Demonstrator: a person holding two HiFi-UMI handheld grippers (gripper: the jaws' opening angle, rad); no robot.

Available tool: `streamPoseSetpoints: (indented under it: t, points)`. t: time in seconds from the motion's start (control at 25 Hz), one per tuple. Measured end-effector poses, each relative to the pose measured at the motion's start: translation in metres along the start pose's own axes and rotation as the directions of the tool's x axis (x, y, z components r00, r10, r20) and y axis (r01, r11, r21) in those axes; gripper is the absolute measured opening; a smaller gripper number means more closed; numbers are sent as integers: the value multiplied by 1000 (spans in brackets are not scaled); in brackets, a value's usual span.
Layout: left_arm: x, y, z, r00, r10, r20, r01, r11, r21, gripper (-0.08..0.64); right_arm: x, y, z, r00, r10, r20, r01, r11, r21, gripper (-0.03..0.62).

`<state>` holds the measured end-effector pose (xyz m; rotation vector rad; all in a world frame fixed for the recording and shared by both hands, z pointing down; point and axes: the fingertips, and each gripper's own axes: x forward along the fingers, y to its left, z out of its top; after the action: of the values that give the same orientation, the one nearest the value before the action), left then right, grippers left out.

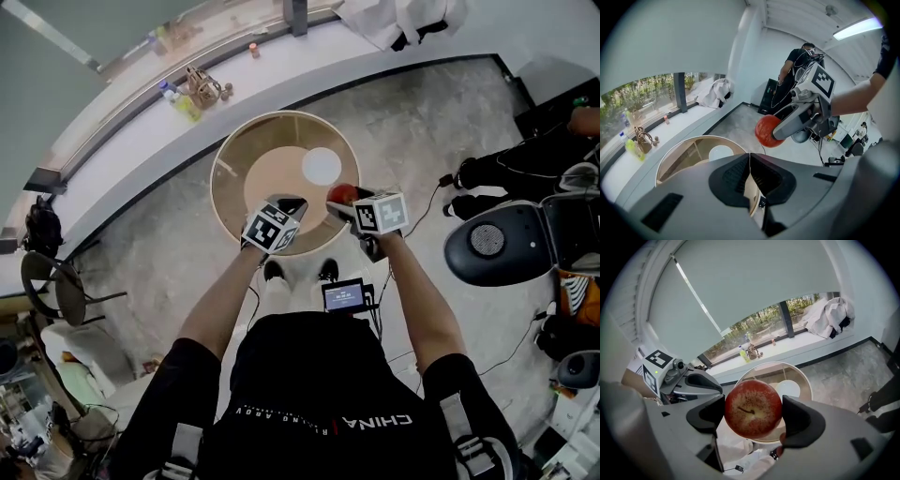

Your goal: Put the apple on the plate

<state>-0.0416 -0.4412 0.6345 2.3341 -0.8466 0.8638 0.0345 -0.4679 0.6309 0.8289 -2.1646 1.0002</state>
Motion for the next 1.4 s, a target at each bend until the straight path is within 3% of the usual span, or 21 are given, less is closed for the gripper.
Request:
streamPoseSetpoints:
  t: [0.24,0.56,0.68,0.84,1.08,1.24,1.4]
  points:
    - [56,49,-20,999,12,-38,-14,999,-39,18,77,-55,3,998,-25,-63,26,1000,11,370]
    - [169,147,-46,995,95,-21,-98,981,-167,18,215,-145,-1,992,-81,-93,83,996,22,370]
    - [207,169,-61,996,87,-26,-90,976,-197,18,255,-177,-3,984,-147,-103,147,989,-5,370]
    - [242,181,-80,997,80,-25,-83,963,-256,18,303,-203,-12,973,-199,-114,193,980,-56,370]
    - [265,184,-89,997,80,-17,-82,963,-255,18,343,-216,-12,963,-255,-86,238,957,-165,370]
    - [264,179,-91,997,67,31,-57,967,-249,18,343,-218,-21,951,-273,-143,253,956,-147,370]
    - [256,190,-99,996,89,-6,-88,962,-258,18,353,-223,-16,956,-262,-134,242,959,-149,411]
